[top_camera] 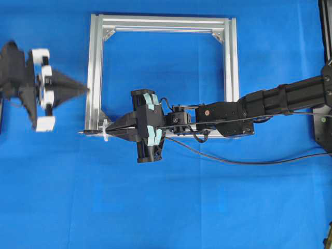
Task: Insert the wire through the string loop located on the left side.
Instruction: 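Move the left gripper right toward the protruding cable plug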
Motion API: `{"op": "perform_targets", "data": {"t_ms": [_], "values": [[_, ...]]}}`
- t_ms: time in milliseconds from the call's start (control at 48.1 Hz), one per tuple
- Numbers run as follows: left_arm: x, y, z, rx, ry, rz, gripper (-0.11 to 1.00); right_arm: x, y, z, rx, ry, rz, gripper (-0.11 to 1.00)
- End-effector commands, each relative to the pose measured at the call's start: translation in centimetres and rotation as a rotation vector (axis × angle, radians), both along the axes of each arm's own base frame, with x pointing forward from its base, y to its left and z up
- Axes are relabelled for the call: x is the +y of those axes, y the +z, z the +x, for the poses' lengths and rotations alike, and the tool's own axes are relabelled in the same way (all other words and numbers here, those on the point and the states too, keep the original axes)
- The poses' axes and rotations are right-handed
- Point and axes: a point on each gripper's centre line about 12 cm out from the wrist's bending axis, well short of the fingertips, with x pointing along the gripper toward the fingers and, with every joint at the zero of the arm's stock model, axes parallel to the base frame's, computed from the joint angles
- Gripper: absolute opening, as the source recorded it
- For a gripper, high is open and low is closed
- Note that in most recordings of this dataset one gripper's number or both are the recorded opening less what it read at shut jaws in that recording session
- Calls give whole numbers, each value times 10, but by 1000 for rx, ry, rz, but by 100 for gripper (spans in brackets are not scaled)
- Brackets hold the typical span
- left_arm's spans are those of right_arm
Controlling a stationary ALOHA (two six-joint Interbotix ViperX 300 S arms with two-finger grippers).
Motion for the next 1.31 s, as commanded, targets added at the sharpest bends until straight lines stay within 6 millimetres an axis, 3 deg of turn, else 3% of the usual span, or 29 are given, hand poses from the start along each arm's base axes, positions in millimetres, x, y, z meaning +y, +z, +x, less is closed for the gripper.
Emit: {"op": "perform_targets", "data": {"t_ms": [0,229,686,790,957,1019,1082,1290], "values": [[-17,5,1,-20,-74,2,0,-2,17,4,-43,-5,4,0],[-42,6,1,-25,-179,2,0,-2,17,5,-44,-6,4,0],[-41,6,2,-25,-176,10,2,-2,16,5,-41,-6,5,-1],[-41,6,3,-25,-174,5,21,-2,17,5,-44,-8,6,0],[-42,5,3,-18,-180,5,72,-2,16,4,-41,-8,7,0],[-41,4,2,-9,-178,4,86,-2,16,4,-40,-8,7,0],[-42,4,2,0,-181,5,91,-2,17,4,-43,-8,7,0],[-43,0,5,28,-182,3,91,-2,17,4,-44,-8,7,0]]}}
